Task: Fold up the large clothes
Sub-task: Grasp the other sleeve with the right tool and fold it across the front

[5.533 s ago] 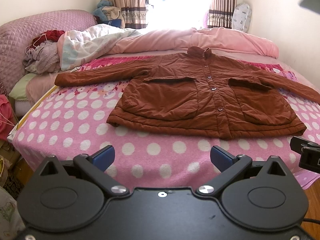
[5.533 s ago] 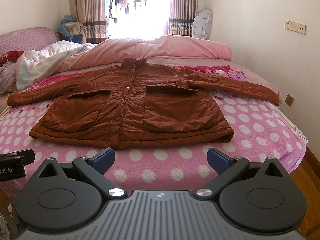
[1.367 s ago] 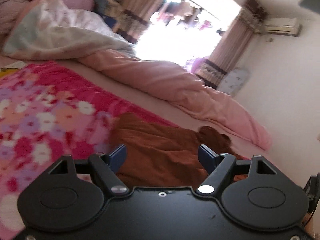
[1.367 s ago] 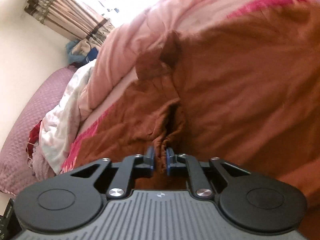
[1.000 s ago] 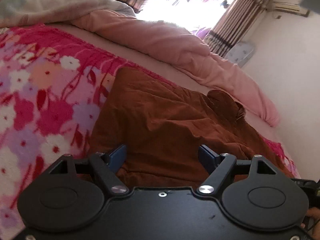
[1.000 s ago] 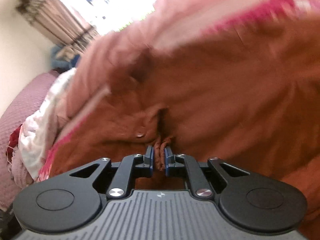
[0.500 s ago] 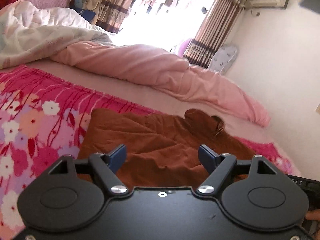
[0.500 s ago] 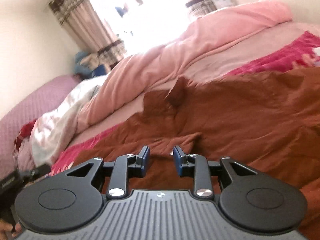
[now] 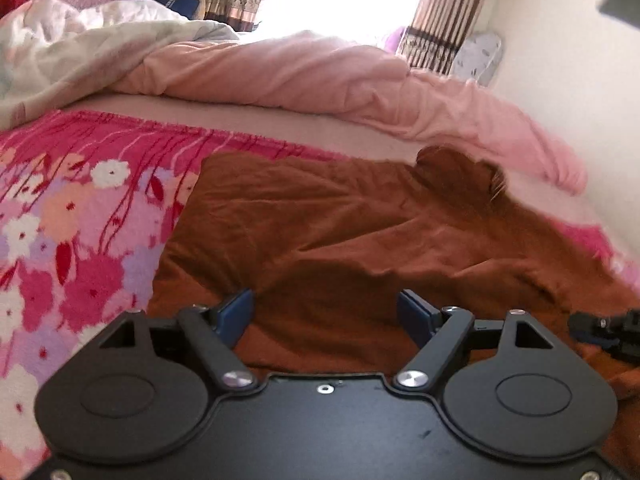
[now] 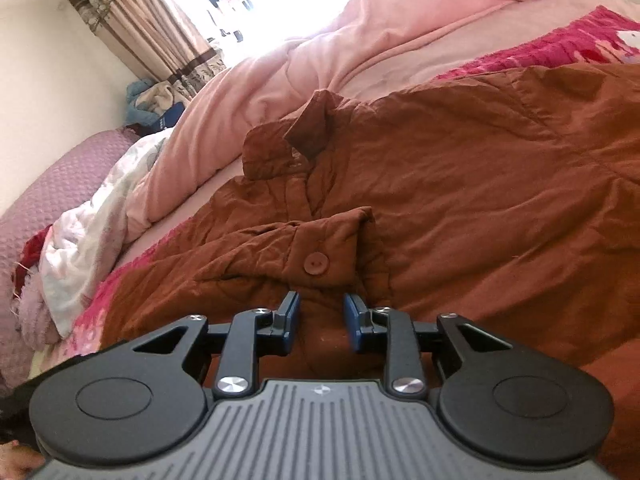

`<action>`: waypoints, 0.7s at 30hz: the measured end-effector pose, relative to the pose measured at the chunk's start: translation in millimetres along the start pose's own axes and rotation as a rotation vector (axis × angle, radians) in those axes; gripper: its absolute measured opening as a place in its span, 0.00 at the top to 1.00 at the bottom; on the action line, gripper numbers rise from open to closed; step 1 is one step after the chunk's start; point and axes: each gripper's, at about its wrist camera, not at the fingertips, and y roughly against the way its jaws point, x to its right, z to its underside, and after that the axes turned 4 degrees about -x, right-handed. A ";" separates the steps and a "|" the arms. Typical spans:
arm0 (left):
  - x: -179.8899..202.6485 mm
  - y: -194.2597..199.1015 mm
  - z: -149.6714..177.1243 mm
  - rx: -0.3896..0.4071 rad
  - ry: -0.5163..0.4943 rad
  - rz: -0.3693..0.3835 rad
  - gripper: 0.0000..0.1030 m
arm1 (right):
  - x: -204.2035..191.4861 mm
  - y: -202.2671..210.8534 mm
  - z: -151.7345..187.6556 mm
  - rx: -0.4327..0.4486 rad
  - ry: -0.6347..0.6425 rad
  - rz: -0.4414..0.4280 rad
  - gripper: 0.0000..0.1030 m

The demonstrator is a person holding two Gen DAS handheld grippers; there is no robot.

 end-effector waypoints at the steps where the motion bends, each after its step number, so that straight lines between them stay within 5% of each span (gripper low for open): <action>1: -0.1 8.8 -1.0 0.009 0.019 0.027 0.22 | 5.1 12.7 -2.1 0.008 -0.013 -0.013 0.65; 3: 2.6 23.8 -0.6 0.035 0.027 0.046 0.22 | 16.0 36.2 -5.8 0.047 -0.024 -0.023 0.52; 7: 12.2 49.6 1.9 0.069 0.002 0.047 0.22 | 77.6 108.8 -11.5 0.158 -0.083 0.038 0.49; 14: 19.3 58.9 19.0 0.067 0.021 0.038 0.22 | 235.6 231.2 -7.9 0.409 -0.377 0.287 0.41; 17: 24.0 54.2 21.8 0.050 0.030 -0.003 0.22 | 288.0 259.4 -3.0 0.459 -0.479 0.364 0.41; 21: 26.8 47.8 21.1 0.041 0.041 -0.015 0.22 | 336.6 269.2 1.2 0.502 -0.600 0.343 0.41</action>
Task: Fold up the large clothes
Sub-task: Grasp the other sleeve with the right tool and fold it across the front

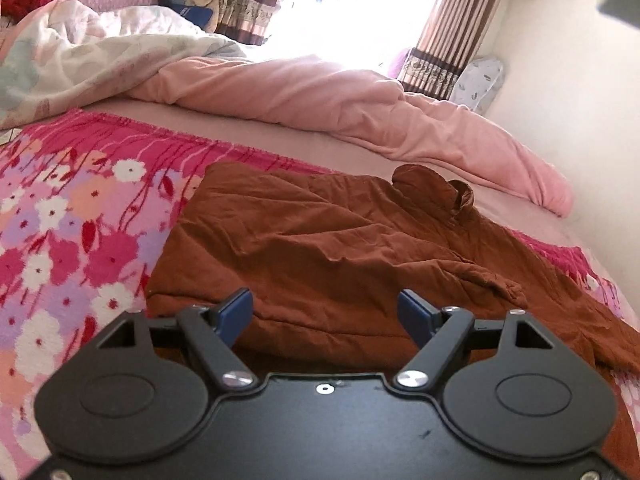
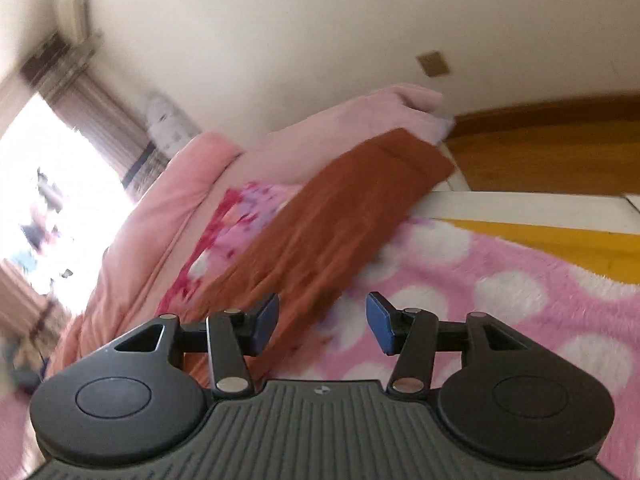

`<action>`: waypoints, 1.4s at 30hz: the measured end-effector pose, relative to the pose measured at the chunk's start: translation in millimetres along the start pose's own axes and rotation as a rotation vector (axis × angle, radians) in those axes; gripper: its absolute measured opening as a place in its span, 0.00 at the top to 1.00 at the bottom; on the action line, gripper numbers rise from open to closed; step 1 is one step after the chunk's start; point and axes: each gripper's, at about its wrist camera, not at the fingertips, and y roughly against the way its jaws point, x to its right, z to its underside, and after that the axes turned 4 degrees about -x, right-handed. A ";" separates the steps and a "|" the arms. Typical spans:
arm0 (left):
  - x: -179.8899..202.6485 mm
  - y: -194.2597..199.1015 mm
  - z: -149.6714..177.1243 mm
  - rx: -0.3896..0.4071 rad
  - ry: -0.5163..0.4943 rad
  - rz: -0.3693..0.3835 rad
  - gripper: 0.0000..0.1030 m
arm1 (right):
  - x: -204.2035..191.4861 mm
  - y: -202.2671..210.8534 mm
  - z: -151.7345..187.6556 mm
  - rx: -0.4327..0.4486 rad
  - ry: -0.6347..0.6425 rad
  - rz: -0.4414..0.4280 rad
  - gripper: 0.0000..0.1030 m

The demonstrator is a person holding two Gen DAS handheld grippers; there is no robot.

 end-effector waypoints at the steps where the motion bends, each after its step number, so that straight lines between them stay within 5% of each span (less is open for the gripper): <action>1: 0.4 -1.7 -0.6 -0.001 0.000 -0.003 0.22 | 4.4 -5.6 -2.4 -0.003 -0.026 -0.006 0.41; 9: -0.6 -12.7 -2.4 -0.019 -0.014 -0.051 0.22 | 29.1 -49.0 -12.3 0.030 -0.208 -0.074 0.42; 20: 0.4 -19.9 -1.2 -0.036 -0.039 -0.067 0.22 | 12.0 -63.7 -27.8 0.079 -0.163 -0.033 0.42; 22: 1.0 -17.3 -0.8 -0.038 -0.045 -0.064 0.22 | 9.2 -63.8 -30.5 0.074 -0.145 -0.021 0.55; 23: 1.5 -15.8 -0.6 -0.037 -0.046 -0.060 0.22 | 7.0 -62.4 -32.3 0.073 -0.135 -0.011 0.75; 25: 1.0 -11.6 -0.8 -0.030 -0.045 -0.046 0.22 | 0.6 -56.2 -34.7 0.092 -0.105 -0.005 0.84; 32: -2.9 -3.9 -3.1 -0.010 -0.032 -0.021 0.22 | -75.3 -10.5 -25.8 0.186 0.095 -0.160 0.91; 38: -8.6 -1.5 -0.4 -0.013 0.034 0.033 0.22 | -198.5 25.5 55.5 0.132 0.410 -0.457 0.90; 40: -6.9 -2.1 0.9 -0.025 0.048 0.075 0.22 | -237.7 31.2 103.1 0.069 0.521 -0.563 0.83; 42: 1.7 -4.1 2.7 -0.048 0.027 0.117 0.22 | -266.7 32.2 148.6 -0.007 0.606 -0.640 0.61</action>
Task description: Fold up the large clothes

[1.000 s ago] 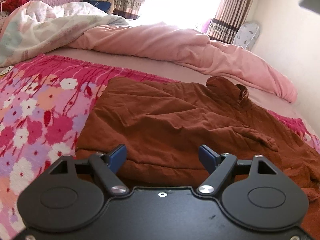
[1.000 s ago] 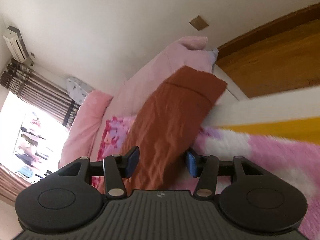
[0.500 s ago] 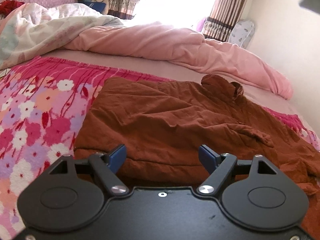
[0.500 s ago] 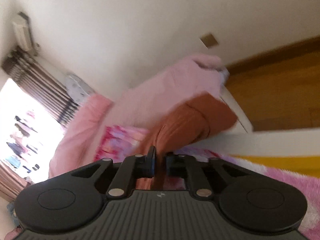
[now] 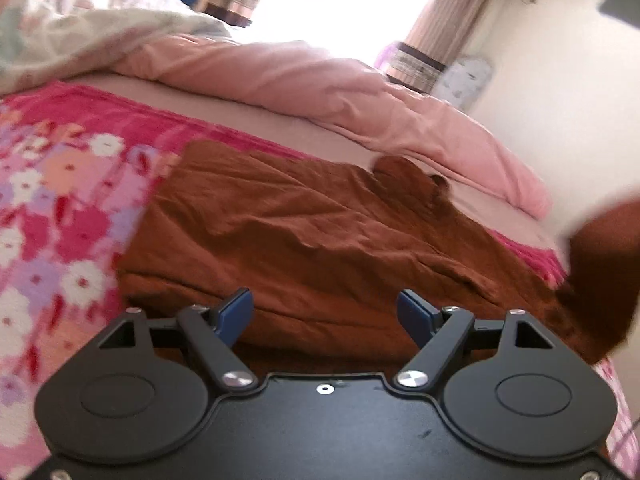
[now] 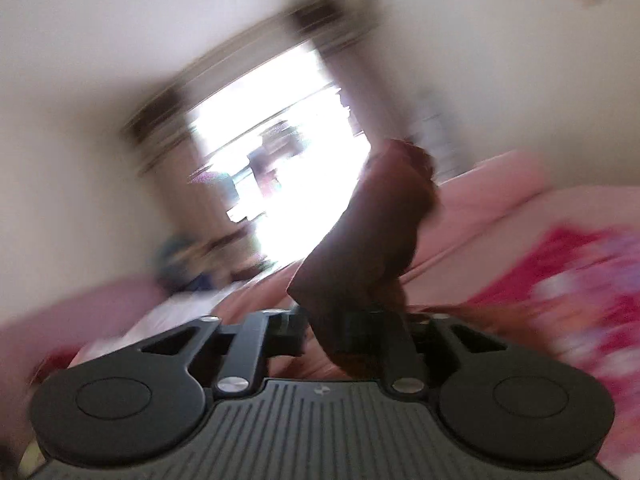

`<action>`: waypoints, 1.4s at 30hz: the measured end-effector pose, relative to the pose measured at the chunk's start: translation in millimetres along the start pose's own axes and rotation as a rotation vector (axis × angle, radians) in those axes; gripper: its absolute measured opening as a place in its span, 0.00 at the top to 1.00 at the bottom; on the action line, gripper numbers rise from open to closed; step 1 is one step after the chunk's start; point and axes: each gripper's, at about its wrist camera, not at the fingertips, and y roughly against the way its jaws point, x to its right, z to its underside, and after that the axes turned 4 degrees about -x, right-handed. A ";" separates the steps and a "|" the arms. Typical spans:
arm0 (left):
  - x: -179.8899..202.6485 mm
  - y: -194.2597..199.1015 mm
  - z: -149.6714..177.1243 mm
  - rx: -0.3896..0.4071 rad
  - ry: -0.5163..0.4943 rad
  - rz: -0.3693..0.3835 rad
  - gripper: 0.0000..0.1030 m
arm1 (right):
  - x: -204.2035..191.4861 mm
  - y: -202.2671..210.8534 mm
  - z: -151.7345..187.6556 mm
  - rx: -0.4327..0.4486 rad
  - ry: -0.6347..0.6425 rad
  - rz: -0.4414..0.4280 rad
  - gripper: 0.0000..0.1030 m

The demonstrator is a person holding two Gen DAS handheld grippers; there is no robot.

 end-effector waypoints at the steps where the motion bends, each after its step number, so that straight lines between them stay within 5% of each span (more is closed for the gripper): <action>1: 4.9 -1.6 0.8 -0.009 -0.013 0.013 0.22 | -20.3 -13.9 13.0 -0.053 0.029 -0.048 0.51; 2: 9.9 -2.8 1.6 -0.017 -0.022 0.029 0.22 | -38.2 -27.0 26.2 -0.114 0.061 -0.096 0.35; 7: 29.5 -19.0 2.2 -0.064 0.012 0.168 0.22 | -56.8 -41.6 62.0 -0.249 0.077 -0.108 0.34; 14: 63.1 -70.4 -7.2 -0.134 0.104 0.306 0.22 | 42.7 7.3 54.8 -0.296 -0.238 0.026 0.33; 18: 91.0 -103.8 -15.4 -0.152 0.111 0.290 0.23 | 88.0 26.1 63.8 -0.299 -0.354 0.083 0.33; 21: 105.1 -122.1 -17.4 -0.164 0.099 0.280 0.41 | 107.1 31.8 69.0 -0.314 -0.405 0.118 0.33; 22: 106.4 -124.9 -18.0 -0.173 0.100 0.296 0.79 | 112.4 31.1 71.3 -0.318 -0.431 0.113 0.33; 23: 106.8 -128.0 -19.5 -0.189 0.108 0.308 0.85 | 117.1 28.8 74.0 -0.318 -0.460 0.106 0.33; 27: 107.8 -113.3 -23.3 -0.152 0.097 0.352 0.86 | 130.4 11.6 77.5 -0.285 -0.549 0.122 0.35; 28: 108.6 -106.0 -23.7 -0.135 0.082 0.357 0.87 | 133.5 7.6 77.2 -0.270 -0.567 0.129 0.43; 29: 109.3 -98.9 -23.2 -0.119 0.065 0.361 0.87 | 136.4 5.0 75.7 -0.264 -0.580 0.142 0.80; 30: 109.9 -93.5 -22.2 -0.106 0.051 0.367 0.87 | 136.6 4.5 73.4 -0.259 -0.580 0.148 0.92; 33: 106.9 -90.3 -9.9 -0.111 0.013 0.342 0.86 | 138.9 13.5 66.8 -0.195 -0.549 0.145 0.94; 37: 97.9 -125.9 9.8 -0.208 0.022 0.264 0.85 | 147.9 5.1 80.4 -0.278 -0.529 0.213 0.93; 40: 97.1 -126.4 8.4 -0.192 -0.001 0.264 0.74 | 149.5 3.2 90.8 -0.292 -0.506 0.240 0.93; 42: 100.5 -115.8 1.7 -0.184 -0.038 0.238 0.56 | 145.8 5.7 87.1 -0.298 -0.490 0.245 0.82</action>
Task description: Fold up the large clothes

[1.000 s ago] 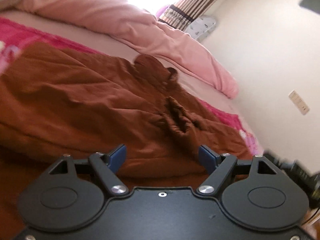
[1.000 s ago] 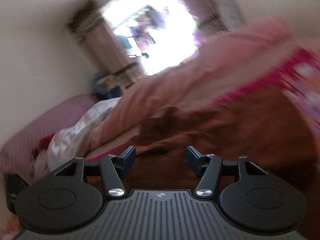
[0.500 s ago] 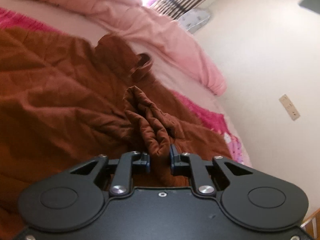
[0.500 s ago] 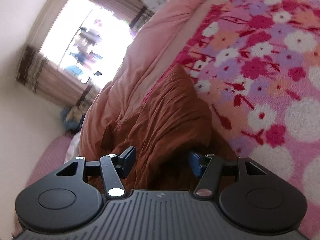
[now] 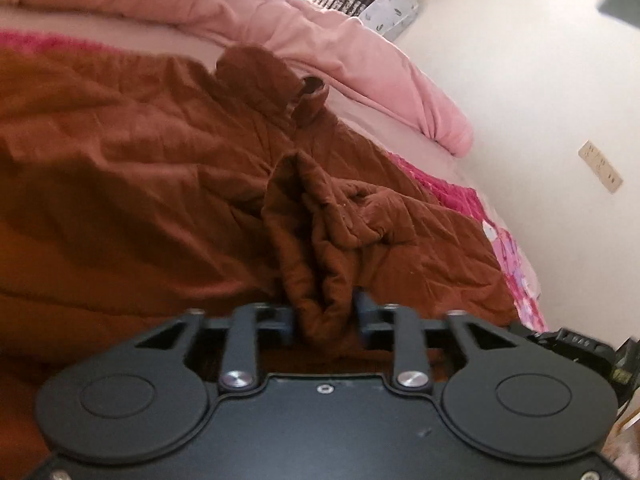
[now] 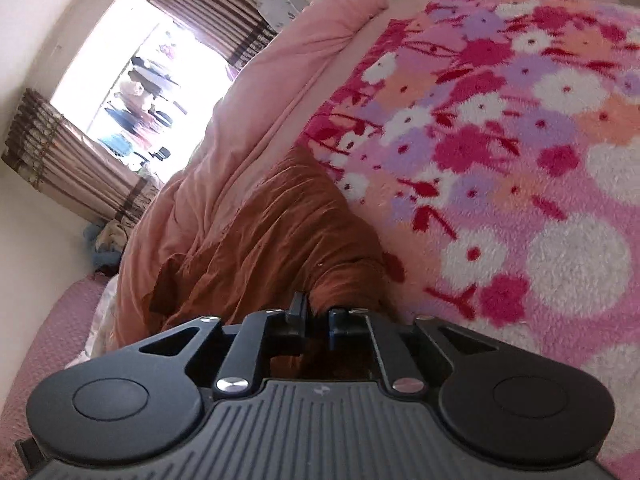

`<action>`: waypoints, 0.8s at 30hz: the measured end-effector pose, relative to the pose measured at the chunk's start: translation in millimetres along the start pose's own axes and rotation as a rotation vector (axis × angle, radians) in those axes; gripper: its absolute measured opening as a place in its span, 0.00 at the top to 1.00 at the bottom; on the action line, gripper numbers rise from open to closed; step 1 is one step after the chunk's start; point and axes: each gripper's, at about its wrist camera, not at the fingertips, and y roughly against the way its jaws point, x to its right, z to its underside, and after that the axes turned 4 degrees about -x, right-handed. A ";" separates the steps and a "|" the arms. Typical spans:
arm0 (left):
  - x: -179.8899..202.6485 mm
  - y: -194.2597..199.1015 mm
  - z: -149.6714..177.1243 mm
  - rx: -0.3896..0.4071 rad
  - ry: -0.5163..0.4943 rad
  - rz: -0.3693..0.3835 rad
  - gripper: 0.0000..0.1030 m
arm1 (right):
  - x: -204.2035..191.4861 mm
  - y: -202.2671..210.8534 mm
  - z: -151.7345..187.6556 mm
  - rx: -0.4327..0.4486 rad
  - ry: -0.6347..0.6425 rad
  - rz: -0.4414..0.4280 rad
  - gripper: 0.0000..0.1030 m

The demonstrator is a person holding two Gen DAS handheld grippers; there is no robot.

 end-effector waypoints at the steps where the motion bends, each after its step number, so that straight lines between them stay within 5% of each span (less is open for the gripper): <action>1: 4.3 10.2 -2.7 0.013 -0.032 -0.041 0.50 | -3.7 4.0 -1.1 -0.007 0.012 0.008 0.79; 6: 12.5 68.5 -11.7 0.109 -0.119 -0.080 0.49 | -37.3 33.9 -7.0 -0.048 0.162 0.171 0.74; 10: 27.1 76.2 -25.8 0.150 -0.165 -0.051 0.48 | -78.7 52.3 -2.4 0.090 0.366 0.290 0.70; 12: 37.4 60.7 -29.4 0.142 -0.192 -0.035 0.48 | -95.7 49.4 0.7 0.150 0.453 0.249 0.68; 16: 36.2 18.3 -24.9 0.086 -0.189 -0.050 0.49 | -108.5 14.5 1.7 0.121 0.492 0.148 0.68; 20: 16.1 -20.5 -13.9 0.003 -0.145 -0.098 0.50 | -103.4 -24.3 4.9 0.066 0.509 0.214 0.68; 24: 3.0 -29.5 -4.2 0.031 -0.143 -0.088 0.46 | -79.2 -48.9 4.7 -0.006 0.464 0.254 0.74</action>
